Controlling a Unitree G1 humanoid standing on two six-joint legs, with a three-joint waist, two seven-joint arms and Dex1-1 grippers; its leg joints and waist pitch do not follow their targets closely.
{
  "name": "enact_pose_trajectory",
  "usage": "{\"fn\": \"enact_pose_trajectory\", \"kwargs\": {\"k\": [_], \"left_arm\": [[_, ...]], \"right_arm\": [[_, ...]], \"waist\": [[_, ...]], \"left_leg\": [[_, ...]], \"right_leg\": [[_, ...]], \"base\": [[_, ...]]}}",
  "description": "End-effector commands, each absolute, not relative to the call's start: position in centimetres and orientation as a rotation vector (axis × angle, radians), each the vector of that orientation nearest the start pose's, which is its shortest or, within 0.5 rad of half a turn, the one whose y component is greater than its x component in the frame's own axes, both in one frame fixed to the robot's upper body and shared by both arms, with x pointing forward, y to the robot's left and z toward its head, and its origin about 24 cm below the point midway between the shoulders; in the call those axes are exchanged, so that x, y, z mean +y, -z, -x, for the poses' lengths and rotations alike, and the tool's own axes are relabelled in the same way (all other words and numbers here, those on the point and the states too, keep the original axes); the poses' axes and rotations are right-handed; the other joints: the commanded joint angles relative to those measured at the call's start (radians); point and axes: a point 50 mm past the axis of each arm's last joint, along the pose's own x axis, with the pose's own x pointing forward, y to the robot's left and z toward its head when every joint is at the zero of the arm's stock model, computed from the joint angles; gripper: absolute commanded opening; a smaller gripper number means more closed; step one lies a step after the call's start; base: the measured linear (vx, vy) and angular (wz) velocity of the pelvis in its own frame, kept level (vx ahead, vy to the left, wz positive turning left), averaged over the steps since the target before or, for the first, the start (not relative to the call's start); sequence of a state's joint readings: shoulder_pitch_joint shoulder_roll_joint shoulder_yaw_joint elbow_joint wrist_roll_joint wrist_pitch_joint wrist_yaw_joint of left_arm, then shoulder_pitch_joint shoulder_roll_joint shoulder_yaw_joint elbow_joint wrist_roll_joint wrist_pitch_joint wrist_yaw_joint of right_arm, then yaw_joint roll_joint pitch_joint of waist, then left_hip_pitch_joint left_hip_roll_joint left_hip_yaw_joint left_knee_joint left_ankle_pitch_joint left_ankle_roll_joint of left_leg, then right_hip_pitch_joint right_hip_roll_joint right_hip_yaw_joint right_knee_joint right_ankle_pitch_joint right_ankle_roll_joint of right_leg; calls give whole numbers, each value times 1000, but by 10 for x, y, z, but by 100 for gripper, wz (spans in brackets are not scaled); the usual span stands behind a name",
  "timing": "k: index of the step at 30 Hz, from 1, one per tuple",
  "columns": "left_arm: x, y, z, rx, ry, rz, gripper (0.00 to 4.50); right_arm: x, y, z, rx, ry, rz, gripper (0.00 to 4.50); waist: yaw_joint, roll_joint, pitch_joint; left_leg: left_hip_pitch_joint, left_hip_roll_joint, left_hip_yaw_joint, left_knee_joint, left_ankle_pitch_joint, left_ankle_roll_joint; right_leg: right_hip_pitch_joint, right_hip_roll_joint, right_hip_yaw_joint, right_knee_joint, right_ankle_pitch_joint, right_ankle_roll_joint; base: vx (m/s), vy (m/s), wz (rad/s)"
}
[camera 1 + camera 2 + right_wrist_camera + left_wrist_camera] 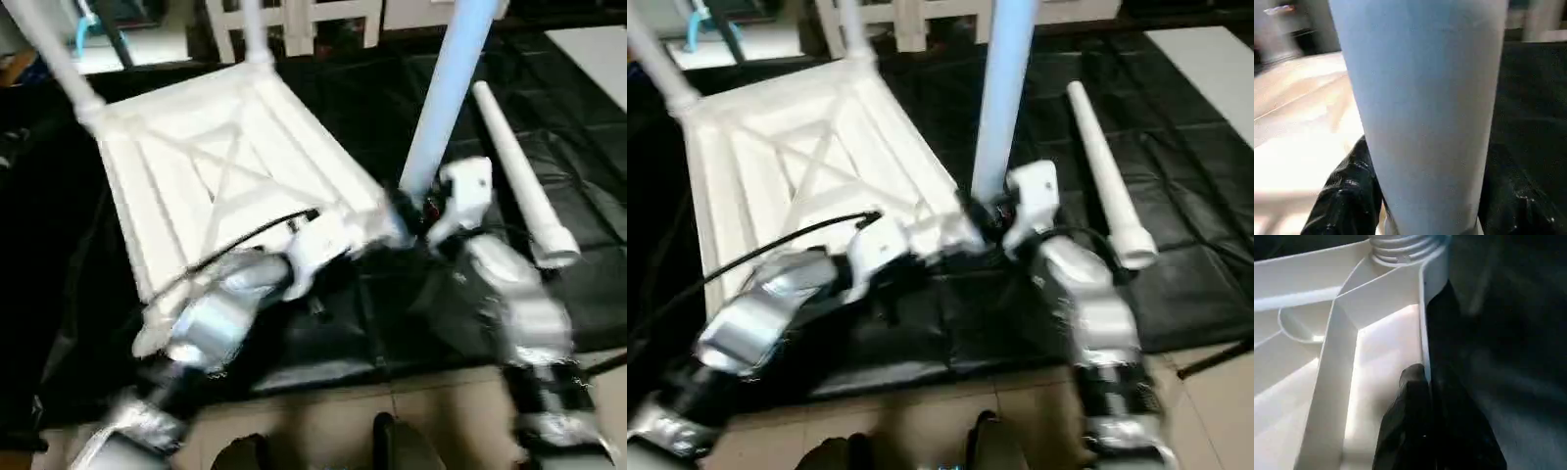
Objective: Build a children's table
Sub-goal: Rotate leg to tighten
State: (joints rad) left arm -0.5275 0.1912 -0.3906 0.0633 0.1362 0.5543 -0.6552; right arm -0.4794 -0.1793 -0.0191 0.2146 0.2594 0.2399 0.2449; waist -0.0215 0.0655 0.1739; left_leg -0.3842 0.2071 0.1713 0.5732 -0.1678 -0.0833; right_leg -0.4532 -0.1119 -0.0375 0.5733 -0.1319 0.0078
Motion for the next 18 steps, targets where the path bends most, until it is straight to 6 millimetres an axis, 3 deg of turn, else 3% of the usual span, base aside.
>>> {"fn": "enact_pose_trajectory", "kwargs": {"k": [1,2,5,6,7,8,10,11,12,13,15,17,18], "left_arm": [[40,-83,-294,304,992,-458,0],[30,-86,-296,284,980,-446,0],[20,-89,-297,238,998,-452,0],[21,-89,-297,228,1011,-471,0],[25,-88,-299,229,1013,-487,0],[36,-88,-301,222,1018,-513,0],[40,-89,-301,209,1038,-522,0],[51,-89,-298,192,1088,-531,0],[54,-90,-297,184,1106,-535,0],[63,-89,-290,181,1177,-525,0],[69,-88,-286,197,1201,-521,0],[79,-89,-281,186,1222,-505,0],[80,-89,-280,180,1226,-500,0]], "right_arm": [[-188,-70,-339,166,26,-139,201],[-184,-68,-343,151,96,-214,201],[-171,-61,-346,164,88,-299,201],[-163,-62,-347,152,28,-282,201],[-156,-66,-347,125,-54,-240,201],[-146,-78,-344,68,-253,-154,201],[-143,-83,-341,49,-335,-108,201],[-140,-94,-331,10,-504,-44,257],[-141,-97,-328,1,-540,-27,257],[-146,-106,-318,-22,-656,14,270],[-151,-111,-312,-32,-722,35,276],[-168,-121,-300,-43,-832,66,301],[-171,-122,-298,-44,-845,70,301]], "waist": [[6,-13,-66],[3,-13,-65],[3,-11,-67],[2,-15,-66],[2,-14,-64],[4,-16,-65],[5,-20,-68],[6,-19,-68],[16,-21,-71],[16,-22,-71],[22,-20,-73],[29,-11,-74],[38,-15,-78]], "left_leg": [[7,-18,9,-73,-323,10],[0,-19,6,-75,-334,13],[8,-18,5,-77,-370,19],[4,-17,4,-81,-379,24],[4,-16,3,-84,-404,24],[7,-16,2,-85,-426,26],[2,-12,2,-86,-396,33],[1,-11,1,-86,-386,34],[8,-9,5,-83,-366,50],[6,-7,9,-82,-340,66],[9,-5,16,-77,-308,85],[14,-1,19,-76,-287,93],[21,3,22,-71,-248,108]], "right_leg": [[50,-1,4,-89,-556,-107],[52,1,1,-89,-534,-100],[48,3,-3,-93,-506,-103],[51,6,-6,-92,-476,-110],[49,5,-7,-93,-479,-111],[51,6,-7,-94,-481,-110],[55,2,-2,-89,-422,-129],[58,3,-3,-85,-402,-137],[60,3,2,-85,-359,-149],[59,4,6,-79,-313,-174],[58,3,10,-74,-282,-206],[56,2,11,-71,-272,-226],[57,3,14,-67,-216,-241]], "base": [[0,0,0],[0,0,0],[0,0,0],[0,0,0],[0,0,0],[0,0,0],[0,0,0],[0,0,0],[0,0,0],[0,0,0],[0,0,0],[25,-12,6],[63,-11,12]]}}
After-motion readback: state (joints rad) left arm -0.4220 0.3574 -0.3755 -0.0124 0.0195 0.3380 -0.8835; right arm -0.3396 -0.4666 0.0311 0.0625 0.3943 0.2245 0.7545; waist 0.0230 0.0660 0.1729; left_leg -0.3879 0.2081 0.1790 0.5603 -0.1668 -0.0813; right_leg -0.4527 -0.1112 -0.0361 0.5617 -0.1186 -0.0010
